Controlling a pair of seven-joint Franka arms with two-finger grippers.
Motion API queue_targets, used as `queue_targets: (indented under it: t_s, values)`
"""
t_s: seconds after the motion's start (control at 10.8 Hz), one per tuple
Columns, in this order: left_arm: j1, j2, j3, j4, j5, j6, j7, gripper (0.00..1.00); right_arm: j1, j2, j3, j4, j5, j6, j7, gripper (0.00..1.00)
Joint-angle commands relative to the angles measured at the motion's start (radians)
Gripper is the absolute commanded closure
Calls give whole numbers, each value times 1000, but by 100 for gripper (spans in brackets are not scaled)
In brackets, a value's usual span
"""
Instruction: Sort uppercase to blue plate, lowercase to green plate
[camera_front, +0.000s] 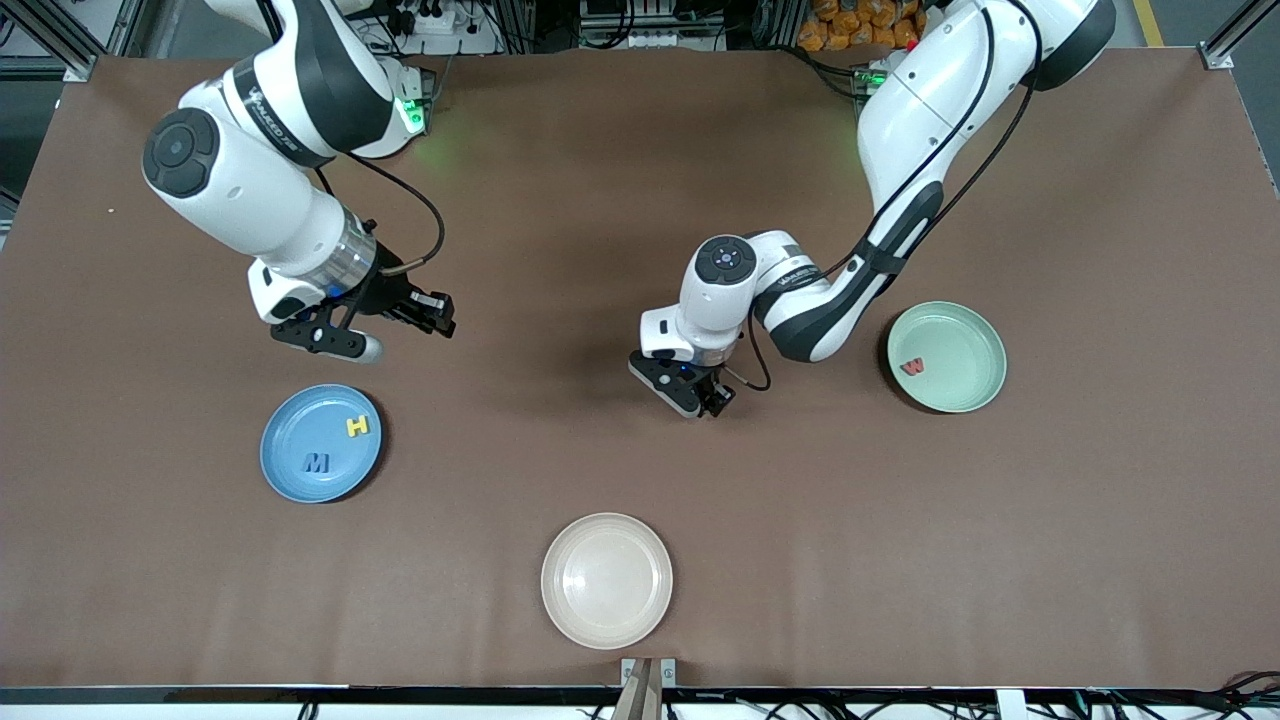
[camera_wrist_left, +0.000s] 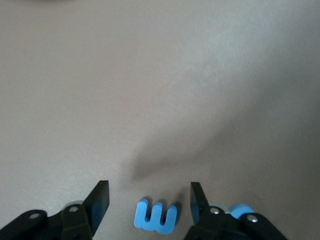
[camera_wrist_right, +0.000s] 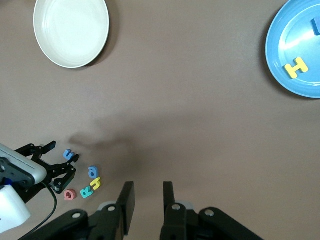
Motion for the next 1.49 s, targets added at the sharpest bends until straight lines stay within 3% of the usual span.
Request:
queue_targets:
  t_s: [0.0, 0.84, 1.39]
  values:
    - [13, -14, -4, -32, 32, -8, 26, 23, -1, 1, 2, 2, 10, 5, 12, 69]
    - [27, -17, -5, -57, 31, -42, 79, 22, -1, 4, 2, 2, 10, 5, 10, 69]
    - [24, -11, -5, -44, 15, -42, 78, 32, 1, 10, 2, 2, 8, 5, 10, 69]
